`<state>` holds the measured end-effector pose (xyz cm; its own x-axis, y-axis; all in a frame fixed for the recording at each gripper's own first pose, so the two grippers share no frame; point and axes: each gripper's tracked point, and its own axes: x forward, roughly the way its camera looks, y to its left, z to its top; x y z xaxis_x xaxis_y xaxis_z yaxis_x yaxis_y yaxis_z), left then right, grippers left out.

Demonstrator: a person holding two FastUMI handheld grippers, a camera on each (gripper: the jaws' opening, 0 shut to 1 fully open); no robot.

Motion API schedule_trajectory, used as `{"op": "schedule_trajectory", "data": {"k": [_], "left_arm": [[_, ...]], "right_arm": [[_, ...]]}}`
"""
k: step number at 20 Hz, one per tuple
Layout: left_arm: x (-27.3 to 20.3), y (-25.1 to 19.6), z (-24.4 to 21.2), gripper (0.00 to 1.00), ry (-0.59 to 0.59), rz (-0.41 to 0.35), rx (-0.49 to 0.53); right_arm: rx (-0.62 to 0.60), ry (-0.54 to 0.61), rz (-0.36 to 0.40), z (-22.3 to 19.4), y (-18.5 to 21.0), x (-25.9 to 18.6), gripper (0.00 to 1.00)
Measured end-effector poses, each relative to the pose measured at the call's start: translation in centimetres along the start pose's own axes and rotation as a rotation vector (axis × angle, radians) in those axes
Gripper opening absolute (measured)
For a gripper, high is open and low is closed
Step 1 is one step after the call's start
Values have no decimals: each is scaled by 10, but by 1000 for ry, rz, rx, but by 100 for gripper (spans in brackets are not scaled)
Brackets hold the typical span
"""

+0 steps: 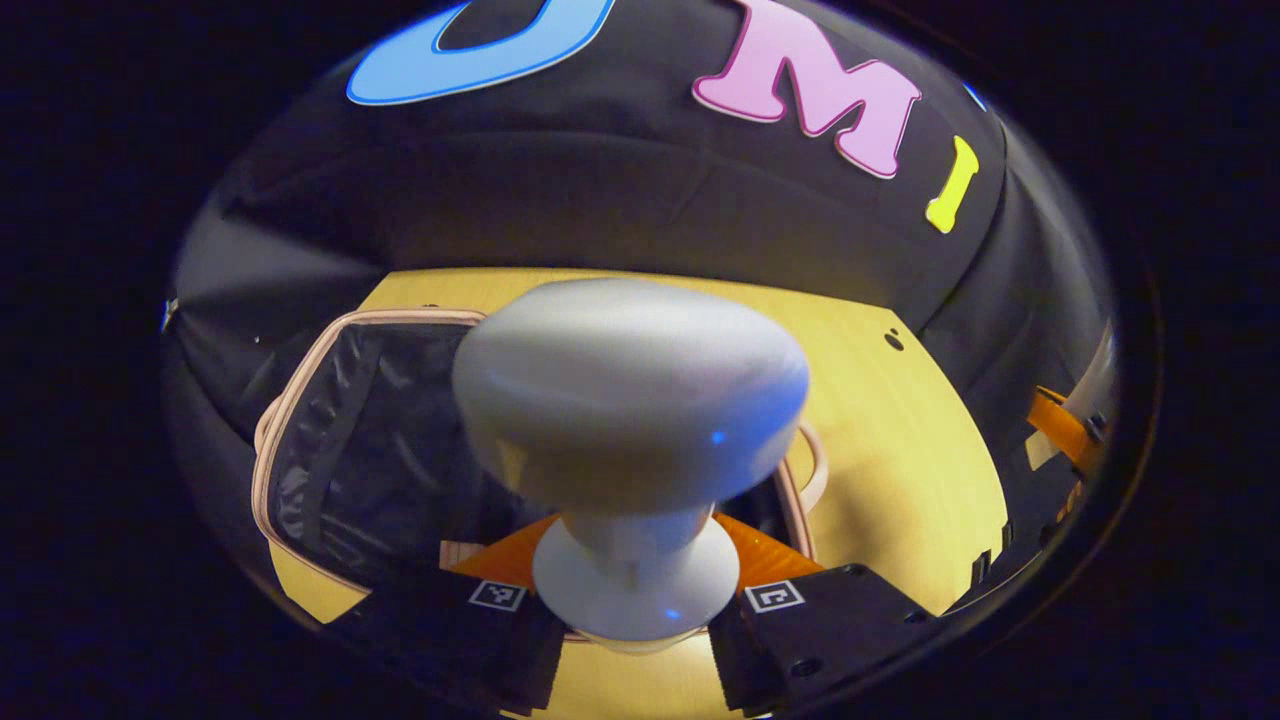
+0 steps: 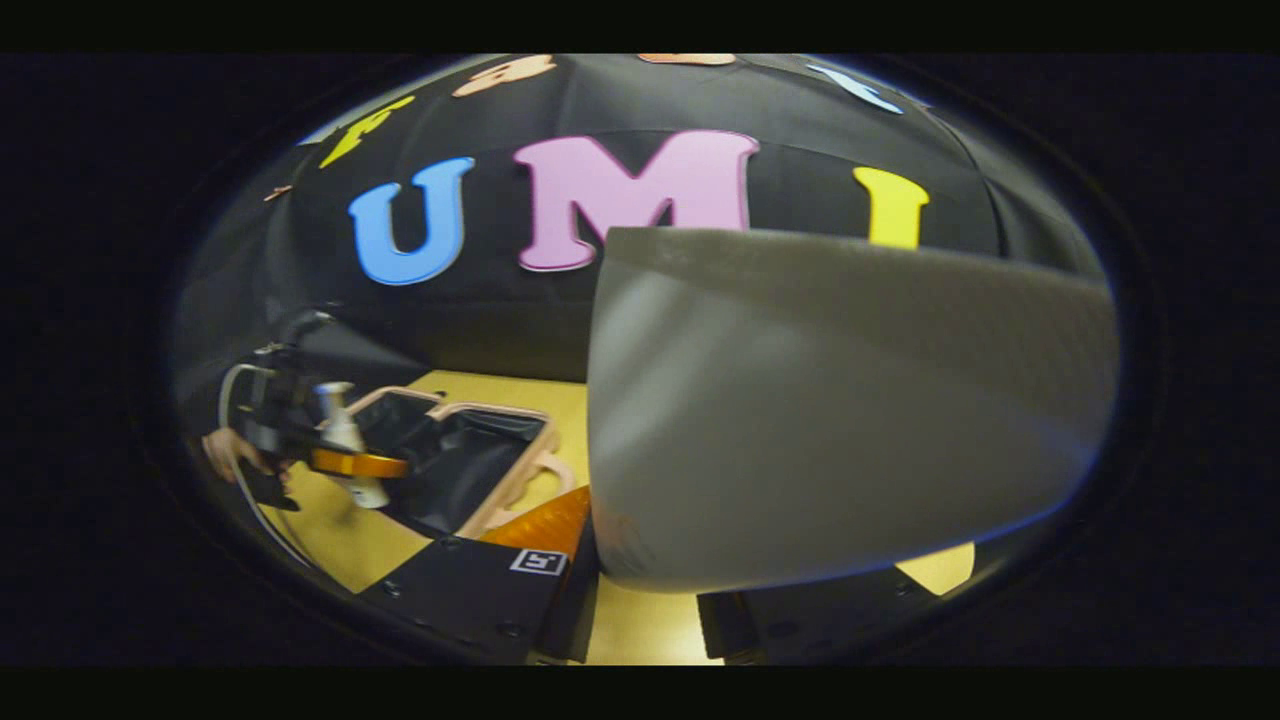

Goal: First open the suitcase, pack the skin care products into it, and then close the suitcase.

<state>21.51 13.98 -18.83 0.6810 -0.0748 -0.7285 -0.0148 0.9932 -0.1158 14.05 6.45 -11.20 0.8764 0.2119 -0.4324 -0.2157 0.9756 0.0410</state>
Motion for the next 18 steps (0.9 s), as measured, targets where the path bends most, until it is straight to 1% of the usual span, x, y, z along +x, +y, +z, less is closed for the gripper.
{"op": "schedule_trajectory", "data": {"k": [4,6,8,11,12,14,16,18], "left_arm": [[40,24,-8,65,156,57,83],[58,32,-12,65,224,83,79],[74,35,-14,66,274,102,37],[90,38,-1,67,304,133,8],[93,37,0,64,321,147,3],[99,38,-1,65,332,168,12],[103,36,-2,66,322,166,-6],[100,27,3,64,280,134,-44]], "right_arm": [[1,16,123,3,52,-9,38],[2,20,158,5,70,-15,38],[-3,14,171,8,76,-12,37],[23,14,174,8,72,-6,37],[30,16,171,9,70,-2,37],[46,22,169,9,72,8,37],[55,39,171,5,76,18,37],[50,67,188,-1,84,24,37]]}}
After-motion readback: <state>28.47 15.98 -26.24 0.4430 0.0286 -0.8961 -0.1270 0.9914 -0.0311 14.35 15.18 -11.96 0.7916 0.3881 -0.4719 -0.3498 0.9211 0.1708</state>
